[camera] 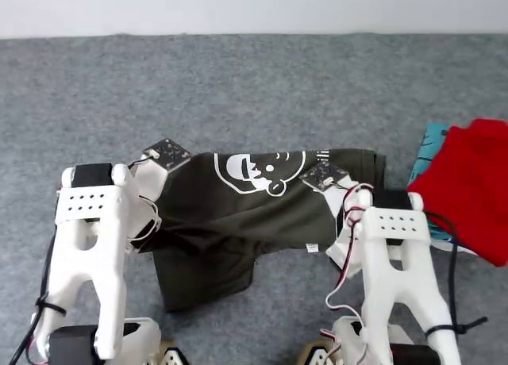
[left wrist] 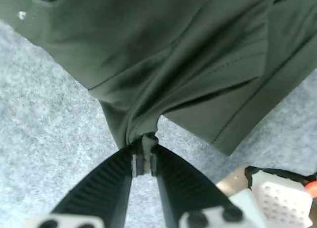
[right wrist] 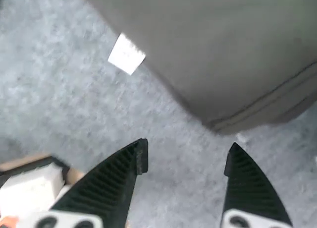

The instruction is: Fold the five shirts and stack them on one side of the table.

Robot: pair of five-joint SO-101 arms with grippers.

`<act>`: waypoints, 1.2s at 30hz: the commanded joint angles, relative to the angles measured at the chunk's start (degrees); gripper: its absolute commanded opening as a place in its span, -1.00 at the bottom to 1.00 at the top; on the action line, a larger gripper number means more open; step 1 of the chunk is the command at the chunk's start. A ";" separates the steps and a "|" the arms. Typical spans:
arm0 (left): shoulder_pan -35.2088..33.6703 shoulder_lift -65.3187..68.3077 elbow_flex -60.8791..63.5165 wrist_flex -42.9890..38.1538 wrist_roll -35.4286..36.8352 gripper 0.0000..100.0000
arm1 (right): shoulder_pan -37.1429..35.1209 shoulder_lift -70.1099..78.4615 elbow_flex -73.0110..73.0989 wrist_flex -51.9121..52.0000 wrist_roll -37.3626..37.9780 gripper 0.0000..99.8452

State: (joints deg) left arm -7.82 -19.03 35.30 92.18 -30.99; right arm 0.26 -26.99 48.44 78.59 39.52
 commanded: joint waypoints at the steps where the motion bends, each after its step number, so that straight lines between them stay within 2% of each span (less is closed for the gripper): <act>1: 0.00 -1.49 -2.42 -0.70 0.97 -0.97 | 0.13 -1.01 0.53 -5.85 1.93 -0.49; 9: -0.26 -1.85 -1.98 -0.26 0.97 -0.97 | 0.57 9.45 0.62 -15.96 3.52 -0.50; 16: -0.26 -2.02 -2.15 0.97 1.05 -0.97 | 0.57 13.41 0.44 -18.42 3.60 -0.85; 19: -0.09 -2.02 -2.51 0.88 1.05 -0.97 | 0.66 11.38 0.44 -17.98 3.60 -0.91; 28: 0.00 -2.02 -6.11 2.90 1.05 -0.97 | 1.80 -2.95 0.35 -10.95 7.82 -0.87; 32: -0.18 -2.02 -6.29 2.99 0.97 -0.97 | 1.80 -2.42 0.53 -9.36 7.82 -0.70; 36: -0.18 -2.02 -6.29 3.60 0.88 -0.97 | 1.54 0.92 0.53 -9.80 7.82 -0.76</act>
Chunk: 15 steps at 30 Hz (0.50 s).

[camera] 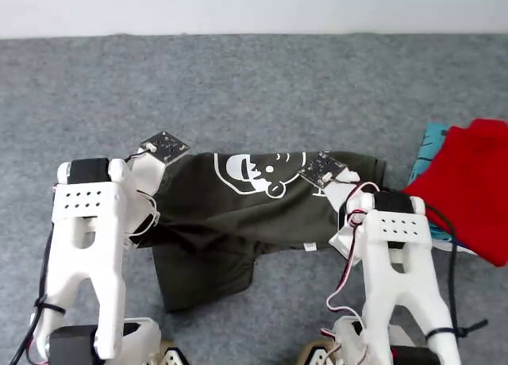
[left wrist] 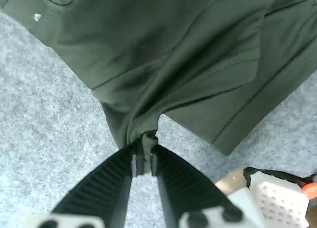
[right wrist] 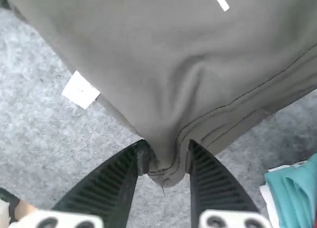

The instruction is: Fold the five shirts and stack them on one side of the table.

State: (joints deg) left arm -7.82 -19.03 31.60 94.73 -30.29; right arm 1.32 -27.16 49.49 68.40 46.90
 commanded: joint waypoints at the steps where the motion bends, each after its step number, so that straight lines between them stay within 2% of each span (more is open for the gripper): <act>1: 0.00 -2.02 -2.59 1.32 0.18 -0.97 | 0.40 2.24 -0.53 0.31 0.44 -0.76; 6: 0.09 -2.02 -2.68 1.32 0.09 -0.97 | 1.01 7.08 -0.53 -2.42 -1.49 -0.73; 11: 0.09 -2.02 -2.68 1.41 0.09 -0.97 | 0.75 8.40 -0.62 -6.02 -4.40 -0.61; 15: 0.09 -2.02 -2.77 1.58 0.00 -0.97 | 0.66 8.48 -0.62 -6.46 -4.40 -0.67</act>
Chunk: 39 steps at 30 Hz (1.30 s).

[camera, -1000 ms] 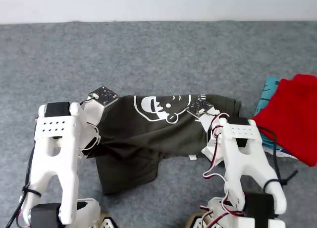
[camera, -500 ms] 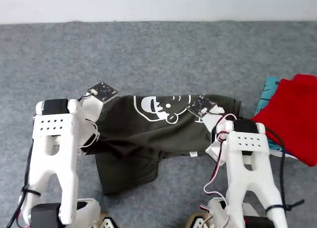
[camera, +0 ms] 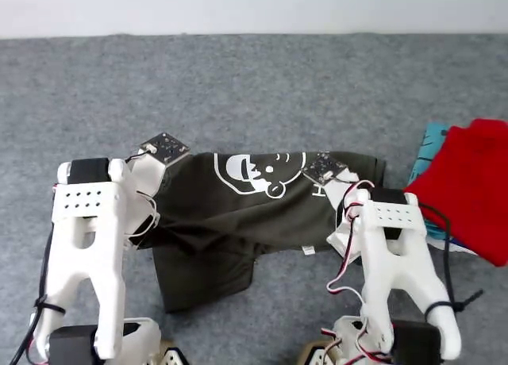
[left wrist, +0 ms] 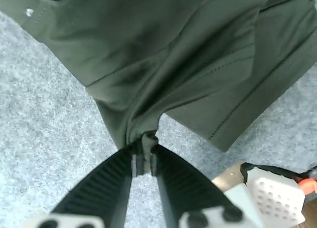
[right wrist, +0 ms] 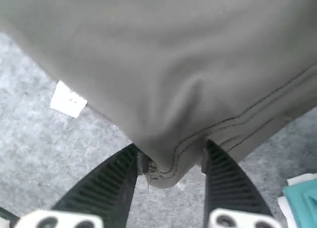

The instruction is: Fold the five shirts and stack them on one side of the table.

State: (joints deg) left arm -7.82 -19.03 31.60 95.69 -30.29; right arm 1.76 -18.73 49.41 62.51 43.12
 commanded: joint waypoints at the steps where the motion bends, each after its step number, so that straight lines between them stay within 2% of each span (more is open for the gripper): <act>1: 0.09 -2.02 -2.77 0.62 0.00 -0.97 | 0.22 0.04 -0.53 -0.57 -0.53 -0.70; 6: 0.09 -2.02 -2.77 0.62 0.09 -0.97 | -0.66 0.13 -0.18 -0.22 -0.53 -0.87; 10: 0.09 -2.02 -2.77 0.62 0.18 -0.97 | -1.89 2.33 -0.18 -0.40 -0.44 -0.92; 17: 0.09 -2.02 -3.91 1.49 0.18 -0.97 | -0.04 -0.40 -1.23 1.98 4.57 -0.98; 24: -0.18 -1.93 -19.91 4.57 0.35 -0.97 | 5.05 -10.07 -12.40 9.27 9.23 -0.98; 28: 0.09 -1.32 -29.23 4.04 3.52 -0.97 | 6.29 -11.38 -20.31 9.71 10.90 -0.98; 31: -0.09 -1.32 -31.96 0.35 5.27 -0.97 | 6.20 -11.30 -24.88 8.66 11.78 -0.98; 39: -0.97 2.90 -34.42 -18.55 6.51 -0.97 | 6.20 -3.03 -33.32 -5.58 11.78 -0.98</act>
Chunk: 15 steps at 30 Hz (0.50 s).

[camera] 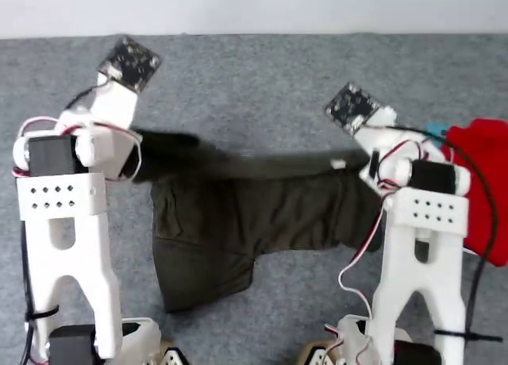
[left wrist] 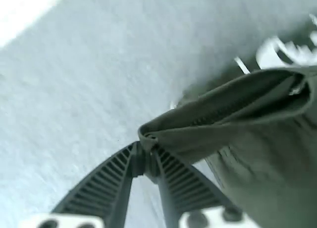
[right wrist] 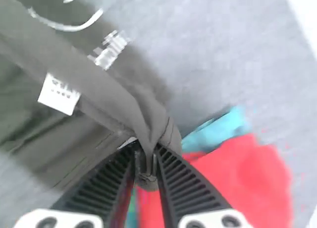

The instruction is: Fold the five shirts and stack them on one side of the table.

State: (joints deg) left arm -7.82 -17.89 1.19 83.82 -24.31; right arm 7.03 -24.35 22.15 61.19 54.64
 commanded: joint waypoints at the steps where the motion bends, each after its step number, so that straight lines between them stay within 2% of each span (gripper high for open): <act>1: -1.41 3.43 -5.58 -8.09 0.53 -0.97 | 0.92 4.44 -7.82 -5.76 0.26 -0.98; 9: -2.55 21.27 -25.71 -15.30 0.09 -0.97 | 1.01 21.67 -23.91 -15.25 0.26 -0.98; 15: -2.37 38.51 -48.57 -16.00 0.00 -0.97 | 1.19 36.09 -38.95 -18.68 0.26 -0.98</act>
State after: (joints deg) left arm -9.23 14.99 -33.89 69.67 -24.31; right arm 6.95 7.47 -7.21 44.40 54.64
